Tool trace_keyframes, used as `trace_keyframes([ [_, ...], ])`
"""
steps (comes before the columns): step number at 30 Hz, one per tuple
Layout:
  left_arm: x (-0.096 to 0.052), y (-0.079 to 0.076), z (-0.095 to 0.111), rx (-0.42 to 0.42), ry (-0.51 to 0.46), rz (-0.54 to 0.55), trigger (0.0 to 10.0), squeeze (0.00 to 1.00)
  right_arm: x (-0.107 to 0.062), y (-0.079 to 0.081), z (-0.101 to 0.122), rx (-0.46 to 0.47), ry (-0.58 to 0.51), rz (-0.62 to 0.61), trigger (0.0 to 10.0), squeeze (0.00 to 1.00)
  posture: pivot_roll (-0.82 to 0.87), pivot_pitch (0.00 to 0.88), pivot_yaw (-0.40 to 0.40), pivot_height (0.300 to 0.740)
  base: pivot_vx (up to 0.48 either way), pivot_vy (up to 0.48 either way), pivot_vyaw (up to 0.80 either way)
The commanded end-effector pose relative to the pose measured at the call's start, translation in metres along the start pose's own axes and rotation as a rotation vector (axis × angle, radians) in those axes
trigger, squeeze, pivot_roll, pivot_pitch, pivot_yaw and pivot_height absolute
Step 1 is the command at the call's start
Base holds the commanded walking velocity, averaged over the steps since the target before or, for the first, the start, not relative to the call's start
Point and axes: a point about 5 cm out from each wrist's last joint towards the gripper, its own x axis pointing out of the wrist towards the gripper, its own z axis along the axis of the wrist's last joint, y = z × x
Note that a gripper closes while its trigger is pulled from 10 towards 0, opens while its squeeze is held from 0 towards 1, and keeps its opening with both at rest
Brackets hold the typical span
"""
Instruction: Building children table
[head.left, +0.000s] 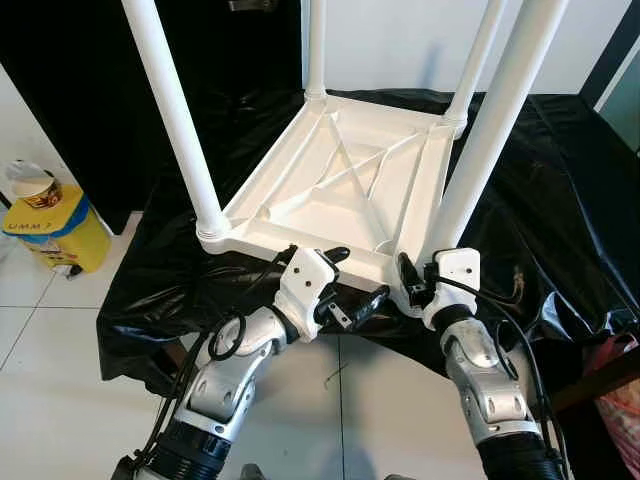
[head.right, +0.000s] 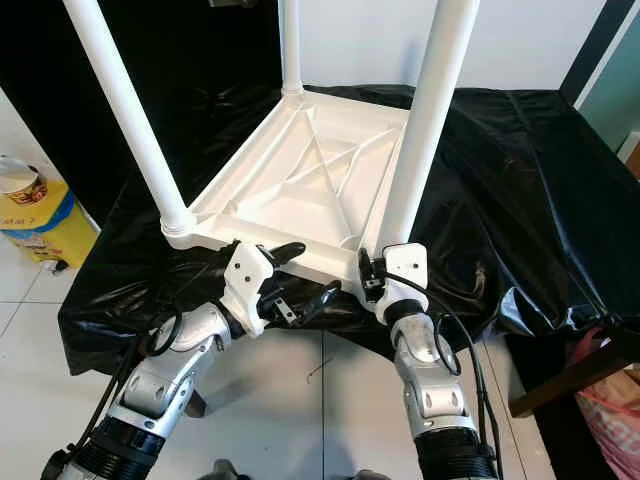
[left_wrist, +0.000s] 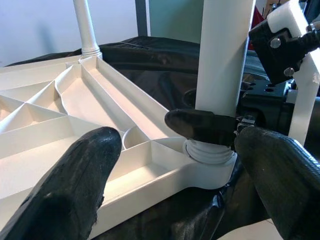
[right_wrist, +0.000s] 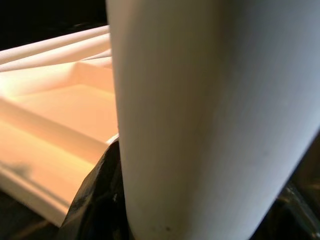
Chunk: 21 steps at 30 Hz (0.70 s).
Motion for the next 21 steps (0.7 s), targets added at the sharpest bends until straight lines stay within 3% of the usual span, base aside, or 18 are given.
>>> trace_keyframes([
  [1, -0.001, -0.003, -0.001, 0.002, 0.006, -0.023, 10.0, 0.0, -0.01, 0.003, -0.023, -0.017, 0.124, -0.039, 10.0, 0.0, 0.0, 0.032, -0.031, 0.74, 0.0, 0.0, 0.0],
  [21, 0.0, -0.004, 0.0, 0.004, 0.004, -0.025, 10.0, 0.0, -0.011, 0.008, -0.011, -0.036, 0.093, -0.063, 10.0, 0.0, -0.01, 0.033, -0.031, 0.74, 0.0, 0.0, 0.0],
])
